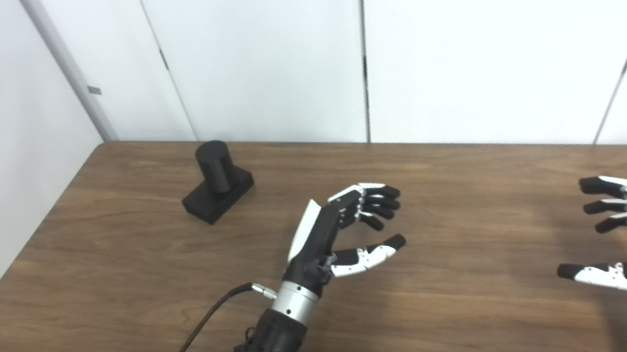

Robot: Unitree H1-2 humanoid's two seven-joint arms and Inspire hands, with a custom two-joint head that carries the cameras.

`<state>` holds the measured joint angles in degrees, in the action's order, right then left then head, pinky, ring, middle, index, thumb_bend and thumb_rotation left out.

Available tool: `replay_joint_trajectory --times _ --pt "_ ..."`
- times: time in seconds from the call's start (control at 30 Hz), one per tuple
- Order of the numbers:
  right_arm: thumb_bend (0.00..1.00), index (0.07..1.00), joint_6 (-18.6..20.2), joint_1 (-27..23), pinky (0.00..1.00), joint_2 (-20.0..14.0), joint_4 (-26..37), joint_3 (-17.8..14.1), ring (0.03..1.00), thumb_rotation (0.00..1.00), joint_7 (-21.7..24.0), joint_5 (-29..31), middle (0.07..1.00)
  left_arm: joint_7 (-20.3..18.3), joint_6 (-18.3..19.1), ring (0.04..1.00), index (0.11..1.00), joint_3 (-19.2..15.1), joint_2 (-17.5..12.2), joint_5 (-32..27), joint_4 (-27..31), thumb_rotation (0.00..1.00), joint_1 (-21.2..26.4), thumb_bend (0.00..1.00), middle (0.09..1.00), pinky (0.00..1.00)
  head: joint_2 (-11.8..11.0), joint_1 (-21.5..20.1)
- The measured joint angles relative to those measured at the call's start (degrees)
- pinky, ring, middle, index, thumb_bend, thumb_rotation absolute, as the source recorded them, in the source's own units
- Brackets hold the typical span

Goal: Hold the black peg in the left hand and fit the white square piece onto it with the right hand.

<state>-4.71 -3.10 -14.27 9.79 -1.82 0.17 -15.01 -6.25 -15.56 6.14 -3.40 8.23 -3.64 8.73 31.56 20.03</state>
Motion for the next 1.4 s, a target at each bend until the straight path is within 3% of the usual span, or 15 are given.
replay_joint_trajectory --times 0.3,0.9,1.03,1.2,1.4 --pt "0.61 0.724 1.02 0.16 0.52 -0.03 0.37 -0.38 0.663 0.00 0.16 -3.10 0.735 0.55 -0.01 0.635 0.685 0.92 1.16 0.71 -2.20 0.00 0.00 0.57 0.657 0.53 -3.34 4.66" --pt "0.59 0.702 0.86 0.40 0.47 -0.01 0.30 -0.65 0.637 0.00 0.08 -3.49 0.715 0.94 -0.68 0.639 0.684 1.22 1.13 1.84 -3.83 0.00 0.07 0.57 0.666 0.52 -3.61 4.67" --pt "0.59 0.696 0.93 0.40 0.46 0.06 0.30 -0.64 0.633 0.00 0.08 -3.50 0.711 1.47 -0.61 0.654 0.686 1.02 1.11 2.71 -3.75 0.00 0.08 0.66 0.702 0.53 -3.61 4.58" --pt "0.60 0.692 0.92 0.40 0.45 0.06 0.28 -0.64 0.621 0.00 0.08 -3.49 0.705 1.04 2.67 0.683 0.699 0.04 -0.31 3.75 1.04 0.16 0.52 0.82 0.732 0.54 -3.78 4.66" --pt "0.60 0.686 0.63 0.37 0.45 0.01 -0.56 -0.70 0.618 0.00 0.00 -3.46 0.700 -1.38 7.13 0.701 0.715 -0.54 -4.84 3.03 4.33 0.16 2.37 0.83 0.744 0.55 -3.87 4.93"
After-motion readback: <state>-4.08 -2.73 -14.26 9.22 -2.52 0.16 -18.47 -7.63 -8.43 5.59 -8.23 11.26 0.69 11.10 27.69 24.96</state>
